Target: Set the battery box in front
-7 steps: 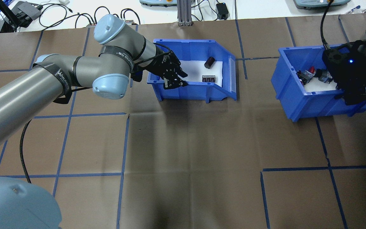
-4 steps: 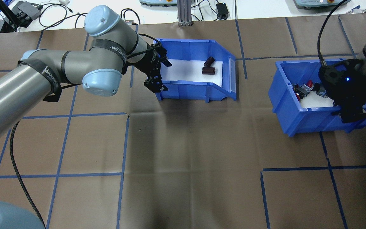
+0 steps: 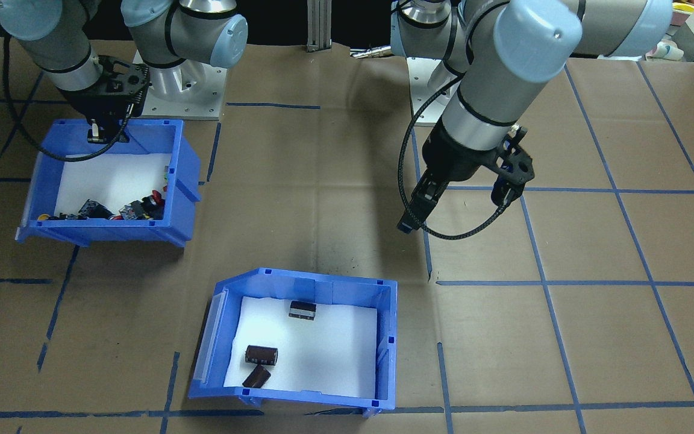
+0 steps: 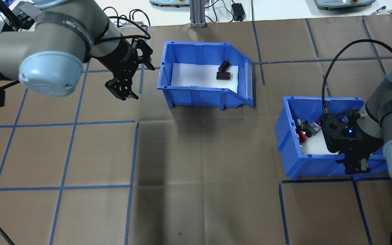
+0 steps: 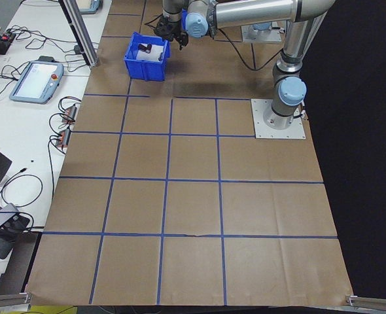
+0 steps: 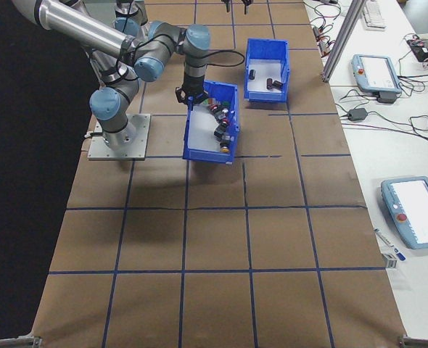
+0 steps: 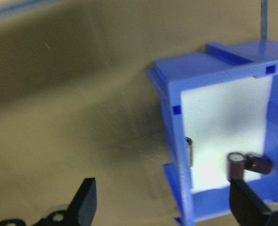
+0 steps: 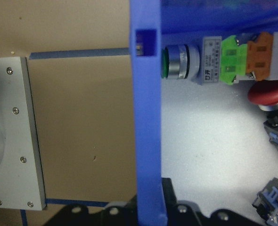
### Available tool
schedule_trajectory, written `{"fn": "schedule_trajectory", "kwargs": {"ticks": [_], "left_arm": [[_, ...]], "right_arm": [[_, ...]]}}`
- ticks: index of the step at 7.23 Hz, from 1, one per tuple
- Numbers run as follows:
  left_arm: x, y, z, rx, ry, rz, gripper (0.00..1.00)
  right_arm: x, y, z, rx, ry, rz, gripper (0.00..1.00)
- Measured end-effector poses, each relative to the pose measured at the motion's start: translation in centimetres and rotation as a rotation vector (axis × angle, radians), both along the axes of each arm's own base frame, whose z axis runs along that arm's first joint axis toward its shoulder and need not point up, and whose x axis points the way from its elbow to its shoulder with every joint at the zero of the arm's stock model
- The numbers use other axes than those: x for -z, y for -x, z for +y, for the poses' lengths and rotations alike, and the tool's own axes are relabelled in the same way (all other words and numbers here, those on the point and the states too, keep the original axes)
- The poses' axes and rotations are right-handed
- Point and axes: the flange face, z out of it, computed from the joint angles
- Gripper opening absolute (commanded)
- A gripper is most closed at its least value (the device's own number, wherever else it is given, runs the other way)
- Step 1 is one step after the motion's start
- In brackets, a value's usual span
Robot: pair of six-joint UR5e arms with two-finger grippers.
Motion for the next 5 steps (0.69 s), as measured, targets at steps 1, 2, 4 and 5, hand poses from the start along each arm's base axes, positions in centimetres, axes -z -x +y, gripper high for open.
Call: {"fn": "schedule_trajectory", "kwargs": {"ticks": [1,2,4,5], "left_arm": [[-2.4,-1.2,1.0,0.205,-0.001,-0.091,0.99],[-3.9,-2.1,1.7,0.407,-0.012,-0.157,0.99],[-7.0,-2.6,4.1,0.802,0.03,-0.214,0.99],[-8.1,-2.7,5.7,0.943,0.056,-0.225,0.99]], "right_arm": [[0.0,-3.1,0.6,-0.018,0.016,0.011,0.02],[0.0,-6.4,1.4,-0.027,0.028,0.021,0.02],[0.3,-13.5,3.8,-0.035,0.062,0.039,0.02],[1.0,-16.9,4.7,-0.036,0.09,0.044,0.02]]}}
